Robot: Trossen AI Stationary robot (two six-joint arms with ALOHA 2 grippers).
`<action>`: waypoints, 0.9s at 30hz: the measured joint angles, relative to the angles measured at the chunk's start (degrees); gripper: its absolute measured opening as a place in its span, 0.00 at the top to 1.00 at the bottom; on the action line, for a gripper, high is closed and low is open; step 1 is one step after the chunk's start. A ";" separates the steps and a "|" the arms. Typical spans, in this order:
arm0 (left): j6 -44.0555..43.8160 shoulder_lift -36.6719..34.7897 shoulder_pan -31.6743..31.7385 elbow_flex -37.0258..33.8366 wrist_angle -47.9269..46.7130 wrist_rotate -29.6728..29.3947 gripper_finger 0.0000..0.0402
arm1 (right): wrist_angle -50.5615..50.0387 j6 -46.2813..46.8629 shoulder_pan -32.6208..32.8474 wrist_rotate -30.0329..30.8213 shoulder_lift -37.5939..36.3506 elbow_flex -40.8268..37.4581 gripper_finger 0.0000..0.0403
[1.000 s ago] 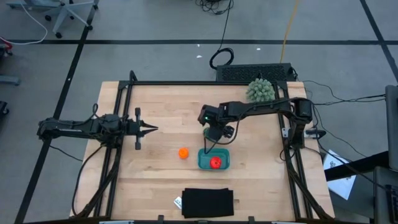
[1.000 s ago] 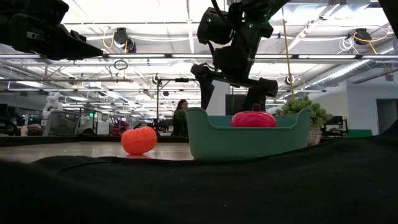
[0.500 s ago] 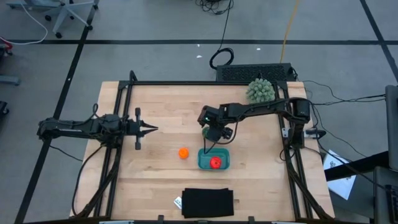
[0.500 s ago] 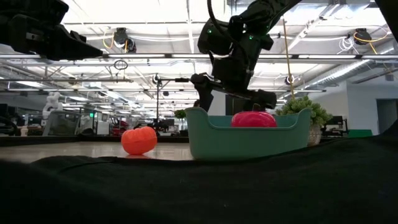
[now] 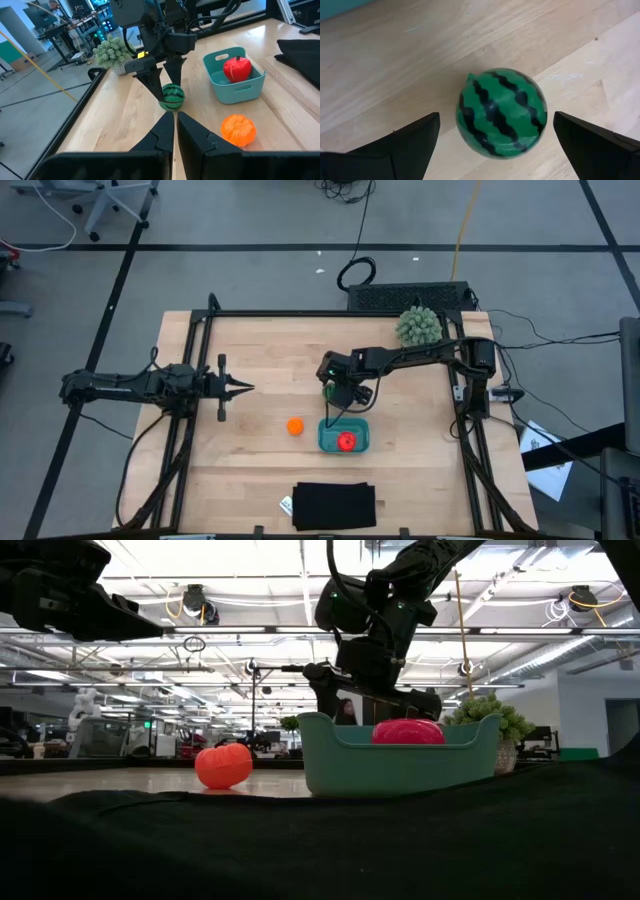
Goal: Pick and placing Produce into tupperware
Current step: Put the watermelon into the blue bin
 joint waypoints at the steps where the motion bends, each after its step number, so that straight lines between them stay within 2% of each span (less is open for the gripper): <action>1: 0.00 0.00 0.00 0.00 0.01 0.02 0.94 | 0.00 -0.10 0.02 0.00 0.00 0.00 0.06; 12: -0.11 0.00 0.00 0.00 0.04 0.02 0.94 | 1.07 0.32 0.17 -1.52 0.00 0.00 0.07; 22: -0.12 0.00 0.00 0.00 -0.05 0.07 0.94 | 0.86 -0.05 0.66 -1.29 3.67 0.04 0.21; 27: -0.33 0.00 0.00 0.00 -0.31 0.09 0.94 | 2.18 0.69 0.90 -0.14 3.89 0.07 0.22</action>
